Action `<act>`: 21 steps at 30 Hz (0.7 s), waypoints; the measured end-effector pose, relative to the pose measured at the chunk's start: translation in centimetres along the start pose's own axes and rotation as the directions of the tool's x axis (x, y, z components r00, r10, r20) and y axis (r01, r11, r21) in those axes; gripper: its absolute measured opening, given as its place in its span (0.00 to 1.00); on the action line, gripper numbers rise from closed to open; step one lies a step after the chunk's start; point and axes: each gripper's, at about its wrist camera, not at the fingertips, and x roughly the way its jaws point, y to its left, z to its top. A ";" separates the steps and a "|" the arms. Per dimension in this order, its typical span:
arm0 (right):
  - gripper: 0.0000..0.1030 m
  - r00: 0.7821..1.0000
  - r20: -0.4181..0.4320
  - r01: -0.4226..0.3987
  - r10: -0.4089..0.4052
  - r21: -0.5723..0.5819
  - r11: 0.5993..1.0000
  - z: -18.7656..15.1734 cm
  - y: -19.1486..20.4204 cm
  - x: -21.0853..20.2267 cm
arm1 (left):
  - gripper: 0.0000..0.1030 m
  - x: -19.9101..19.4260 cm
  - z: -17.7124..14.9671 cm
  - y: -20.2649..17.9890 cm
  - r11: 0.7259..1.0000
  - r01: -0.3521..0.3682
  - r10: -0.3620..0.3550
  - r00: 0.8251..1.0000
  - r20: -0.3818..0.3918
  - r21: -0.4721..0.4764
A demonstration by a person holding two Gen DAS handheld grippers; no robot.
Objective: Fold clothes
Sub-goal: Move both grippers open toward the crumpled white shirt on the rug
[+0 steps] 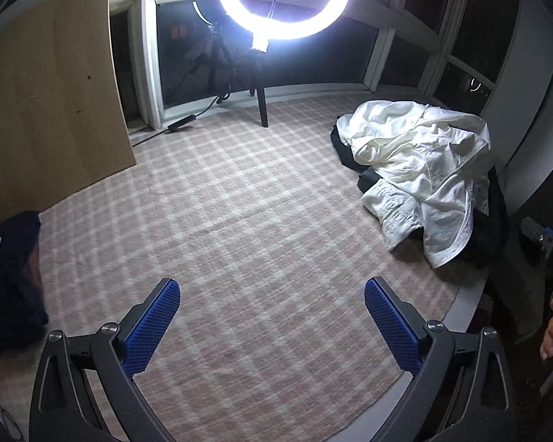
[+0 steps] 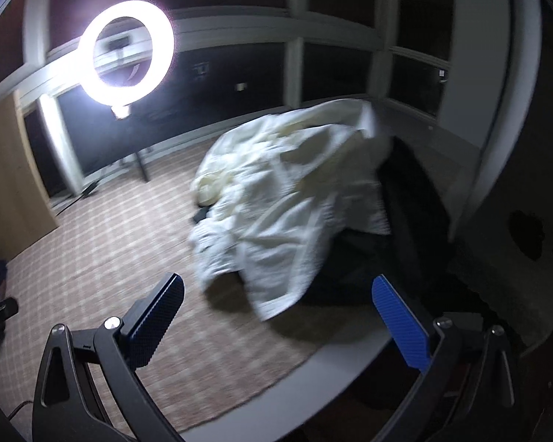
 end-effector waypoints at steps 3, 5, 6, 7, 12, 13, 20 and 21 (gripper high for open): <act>1.00 1.000 0.015 0.023 -0.024 0.041 0.999 1.5 -3.4 0.6 | 0.97 0.7 0.5 -0.8 1.000 0.019 -0.019 1.000 -0.010 -0.006; 1.00 0.999 0.027 0.021 -0.023 0.069 0.997 2.7 -5.6 1.4 | 0.97 1.0 0.9 -1.7 1.000 0.018 -0.018 1.000 -0.003 -0.003; 1.00 0.999 0.033 0.009 -0.011 0.076 0.997 3.4 -6.6 1.9 | 0.97 1.1 1.3 -2.4 1.000 0.009 -0.009 1.000 0.006 0.004; 1.00 0.999 0.036 -0.007 0.004 0.081 0.997 4.1 -7.5 2.6 | 0.97 1.2 1.6 -3.1 1.000 0.003 -0.003 1.000 0.013 0.013; 1.00 0.995 0.034 -0.098 0.097 0.051 0.994 7.6 -10.7 6.9 | 0.97 2.3 3.5 -7.4 0.998 -0.037 0.036 0.999 0.022 0.048; 0.99 0.990 0.021 -0.137 0.136 0.033 0.990 8.4 -10.9 8.0 | 0.97 2.8 3.9 -8.5 0.998 -0.040 0.039 0.999 0.020 0.051; 0.99 0.938 -0.055 -0.346 0.342 -0.072 0.936 12.5 -10.1 14.4 | 0.97 6.5 7.0 -15.9 0.995 -0.082 0.082 0.997 0.001 0.063; 0.99 0.928 -0.070 -0.370 0.365 -0.078 0.926 13.0 -9.9 15.2 | 0.97 6.9 7.3 -16.7 0.994 -0.087 0.088 0.996 -0.004 0.064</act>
